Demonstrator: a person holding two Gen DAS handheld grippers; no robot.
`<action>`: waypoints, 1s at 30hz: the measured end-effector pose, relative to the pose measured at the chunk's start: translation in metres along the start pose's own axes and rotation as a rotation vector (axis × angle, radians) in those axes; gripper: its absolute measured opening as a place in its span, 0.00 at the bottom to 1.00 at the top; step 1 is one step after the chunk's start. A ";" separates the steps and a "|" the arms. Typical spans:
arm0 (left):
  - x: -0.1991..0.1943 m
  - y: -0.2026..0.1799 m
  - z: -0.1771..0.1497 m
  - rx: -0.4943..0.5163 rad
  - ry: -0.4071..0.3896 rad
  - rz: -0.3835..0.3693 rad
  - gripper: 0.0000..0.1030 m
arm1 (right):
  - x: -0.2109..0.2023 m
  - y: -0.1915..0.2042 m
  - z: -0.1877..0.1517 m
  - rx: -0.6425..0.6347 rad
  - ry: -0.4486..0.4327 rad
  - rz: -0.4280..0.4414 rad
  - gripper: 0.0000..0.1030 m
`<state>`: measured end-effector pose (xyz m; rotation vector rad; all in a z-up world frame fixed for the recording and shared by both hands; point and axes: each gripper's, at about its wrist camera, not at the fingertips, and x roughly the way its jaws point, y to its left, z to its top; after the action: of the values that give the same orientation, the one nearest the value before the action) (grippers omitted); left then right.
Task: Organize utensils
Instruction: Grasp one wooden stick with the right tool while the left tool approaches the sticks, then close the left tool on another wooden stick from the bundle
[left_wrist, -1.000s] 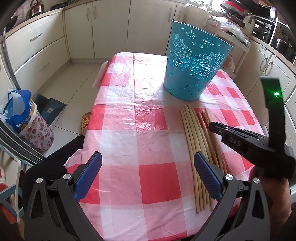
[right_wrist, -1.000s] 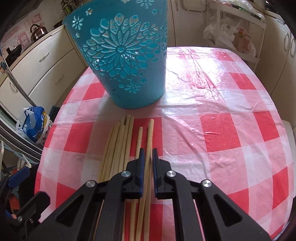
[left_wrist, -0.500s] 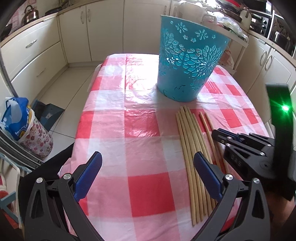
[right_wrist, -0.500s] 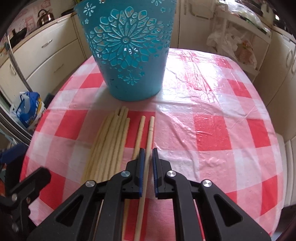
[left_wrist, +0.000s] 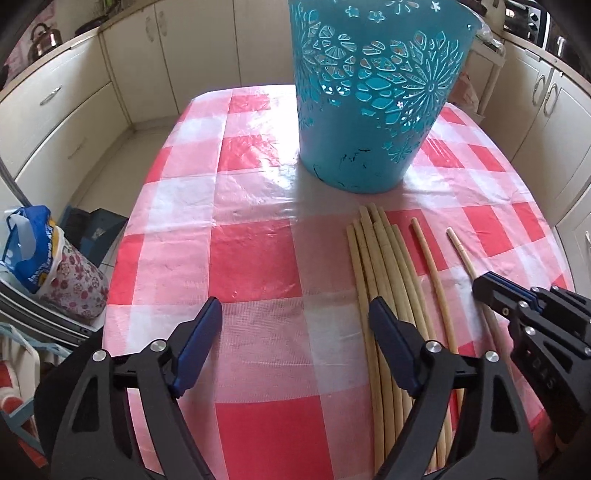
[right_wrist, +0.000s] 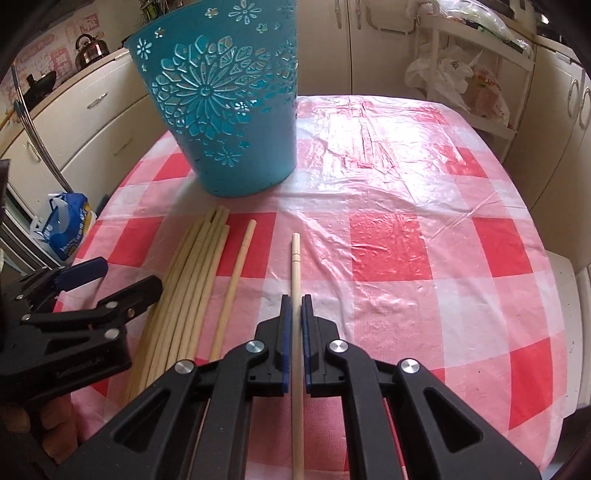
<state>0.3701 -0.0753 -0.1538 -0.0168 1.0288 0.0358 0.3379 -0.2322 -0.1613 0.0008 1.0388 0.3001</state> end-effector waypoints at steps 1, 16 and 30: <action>0.001 -0.002 0.000 0.009 -0.006 0.014 0.75 | 0.000 0.000 0.000 -0.002 -0.001 0.004 0.06; 0.007 -0.015 0.020 0.092 0.022 -0.058 0.15 | -0.001 0.002 -0.003 -0.029 -0.015 0.010 0.06; -0.015 -0.016 0.013 0.122 -0.090 -0.111 0.04 | -0.002 -0.004 -0.001 0.003 -0.051 -0.001 0.06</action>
<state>0.3740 -0.0917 -0.1348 0.0387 0.9375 -0.1268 0.3368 -0.2366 -0.1612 0.0106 0.9888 0.2961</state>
